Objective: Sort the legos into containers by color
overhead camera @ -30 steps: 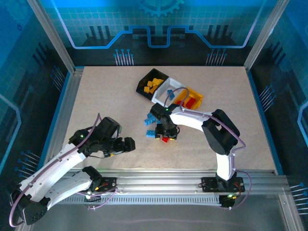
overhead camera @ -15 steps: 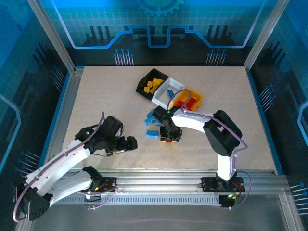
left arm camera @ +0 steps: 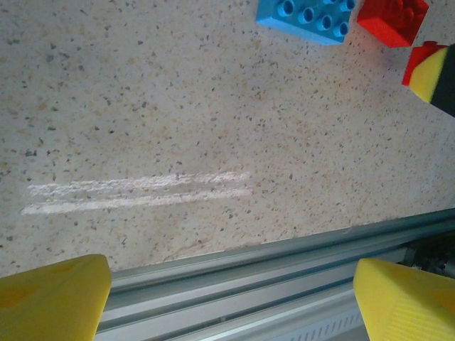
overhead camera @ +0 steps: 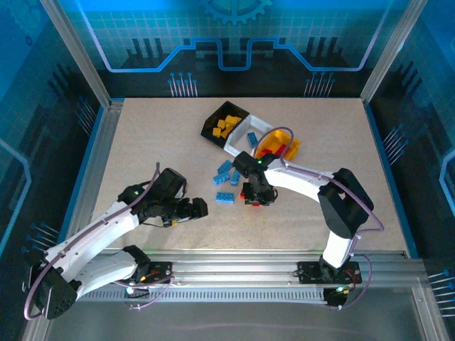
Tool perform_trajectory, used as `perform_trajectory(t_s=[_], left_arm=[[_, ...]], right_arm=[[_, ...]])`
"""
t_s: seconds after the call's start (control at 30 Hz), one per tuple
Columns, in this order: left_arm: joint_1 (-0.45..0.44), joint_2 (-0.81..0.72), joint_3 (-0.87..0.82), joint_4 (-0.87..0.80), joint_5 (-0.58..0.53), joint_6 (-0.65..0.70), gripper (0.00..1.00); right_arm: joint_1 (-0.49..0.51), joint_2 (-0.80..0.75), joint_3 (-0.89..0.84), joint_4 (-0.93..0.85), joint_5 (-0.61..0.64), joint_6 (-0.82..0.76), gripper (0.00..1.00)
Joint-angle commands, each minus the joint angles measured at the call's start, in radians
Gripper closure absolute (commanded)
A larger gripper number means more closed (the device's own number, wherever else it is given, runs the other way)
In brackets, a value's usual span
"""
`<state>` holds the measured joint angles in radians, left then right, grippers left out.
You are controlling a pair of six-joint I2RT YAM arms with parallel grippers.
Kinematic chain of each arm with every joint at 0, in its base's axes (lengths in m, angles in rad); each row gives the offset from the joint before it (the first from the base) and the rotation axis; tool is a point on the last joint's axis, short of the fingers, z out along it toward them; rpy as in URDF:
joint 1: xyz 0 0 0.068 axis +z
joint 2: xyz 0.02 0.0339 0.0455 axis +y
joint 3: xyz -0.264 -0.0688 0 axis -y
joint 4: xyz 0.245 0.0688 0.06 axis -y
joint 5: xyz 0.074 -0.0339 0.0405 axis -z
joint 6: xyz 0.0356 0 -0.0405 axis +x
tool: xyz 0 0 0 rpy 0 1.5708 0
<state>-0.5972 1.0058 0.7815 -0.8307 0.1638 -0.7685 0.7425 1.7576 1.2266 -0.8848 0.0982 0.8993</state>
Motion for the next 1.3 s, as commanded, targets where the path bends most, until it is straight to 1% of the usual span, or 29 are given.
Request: perform_trajectory(t_s=[0.0, 0.13, 0.23, 0.37, 0.47, 0.63, 0.77, 1.0, 1.13, 1.27], left_arm=[[0.008, 0.028, -0.01, 0.045, 0.029, -0.026, 0.11], [0.007, 0.083, 0.002, 0.083, 0.042, -0.028, 0.11], [0.008, 0.136, 0.032, 0.096, 0.049, -0.017, 0.11], [0.005, 0.202, 0.088, 0.103, 0.053, -0.007, 0.11], [0.005, 0.241, 0.124, 0.109, 0.056, -0.005, 0.08], [0.003, 0.3, 0.179, 0.097, 0.07, -0.005, 0.05], [0.003, 0.308, 0.202, 0.072, 0.06, -0.005, 0.03], [0.003, 0.304, 0.187, 0.049, 0.058, 0.004, 0.02], [0.003, 0.274, 0.16, 0.059, 0.054, -0.007, 0.01], [0.003, 0.237, 0.13, 0.08, 0.053, -0.017, 0.01]], right_arm=[[-0.033, -0.089, 0.016, -0.068, 0.019, -0.032, 0.69], [-0.118, -0.154, 0.059, -0.085, -0.002, -0.087, 0.69], [-0.214, -0.156, 0.11, -0.086, -0.031, -0.149, 0.69], [-0.337, -0.089, 0.214, -0.08, -0.076, -0.229, 0.69], [-0.403, -0.008, 0.29, -0.073, -0.107, -0.271, 0.69], [-0.477, 0.133, 0.396, -0.053, -0.159, -0.298, 0.69], [-0.498, 0.228, 0.477, -0.051, -0.179, -0.31, 0.69], [-0.499, 0.304, 0.533, -0.049, -0.201, -0.304, 0.65], [-0.494, 0.297, 0.53, -0.059, -0.187, -0.3, 0.58], [-0.469, 0.241, 0.52, -0.085, -0.145, -0.309, 0.48]])
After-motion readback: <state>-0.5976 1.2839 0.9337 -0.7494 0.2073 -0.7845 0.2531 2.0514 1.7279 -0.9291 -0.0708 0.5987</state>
